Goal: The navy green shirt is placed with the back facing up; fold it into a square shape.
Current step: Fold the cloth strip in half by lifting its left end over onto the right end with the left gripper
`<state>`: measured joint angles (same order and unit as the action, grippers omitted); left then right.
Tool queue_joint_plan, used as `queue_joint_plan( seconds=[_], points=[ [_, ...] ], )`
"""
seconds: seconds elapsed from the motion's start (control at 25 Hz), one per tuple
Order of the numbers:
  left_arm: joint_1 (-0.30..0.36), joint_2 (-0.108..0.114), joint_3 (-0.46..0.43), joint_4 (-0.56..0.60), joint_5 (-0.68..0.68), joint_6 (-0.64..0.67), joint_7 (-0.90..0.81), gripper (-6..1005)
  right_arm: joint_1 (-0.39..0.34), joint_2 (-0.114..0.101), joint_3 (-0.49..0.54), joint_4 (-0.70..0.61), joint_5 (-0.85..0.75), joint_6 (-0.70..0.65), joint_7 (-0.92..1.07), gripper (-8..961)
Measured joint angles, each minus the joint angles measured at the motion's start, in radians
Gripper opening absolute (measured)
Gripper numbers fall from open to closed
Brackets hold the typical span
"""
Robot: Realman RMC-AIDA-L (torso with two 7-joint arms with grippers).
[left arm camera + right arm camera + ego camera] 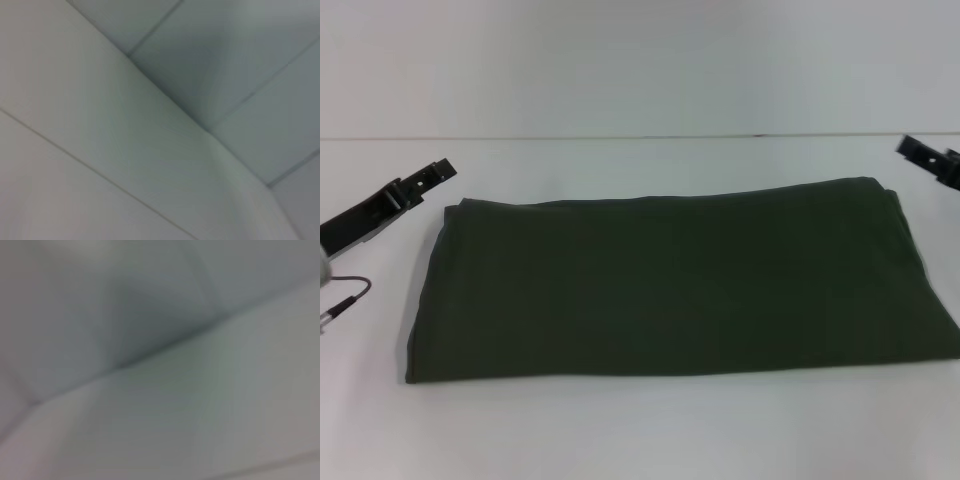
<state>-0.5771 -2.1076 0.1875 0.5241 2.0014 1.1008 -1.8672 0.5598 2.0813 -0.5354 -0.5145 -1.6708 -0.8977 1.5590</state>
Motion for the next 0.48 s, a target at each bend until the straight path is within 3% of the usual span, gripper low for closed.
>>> queue_joint_plan(
  seconds=[0.08,0.2,0.28,0.48],
  points=[
    [0.024,0.016,0.008,0.024,0.038,0.113,-0.072,634,-0.028,-0.003,-0.006,-0.002,0.017,-0.185,-0.136,789],
    [0.054,0.033,0.015,0.093,0.133,0.292,-0.201,772,-0.056,-0.006,-0.056,-0.01,-0.05,-0.45,-0.323,838],
    [0.075,0.038,0.014,0.136,0.18,0.365,-0.279,864,-0.058,-0.006,-0.075,-0.014,-0.082,-0.489,-0.355,870],
    [0.131,0.048,0.008,0.242,0.286,0.465,-0.475,880,-0.06,0.005,-0.173,-0.025,-0.22,-0.583,-0.485,870]
  ],
)
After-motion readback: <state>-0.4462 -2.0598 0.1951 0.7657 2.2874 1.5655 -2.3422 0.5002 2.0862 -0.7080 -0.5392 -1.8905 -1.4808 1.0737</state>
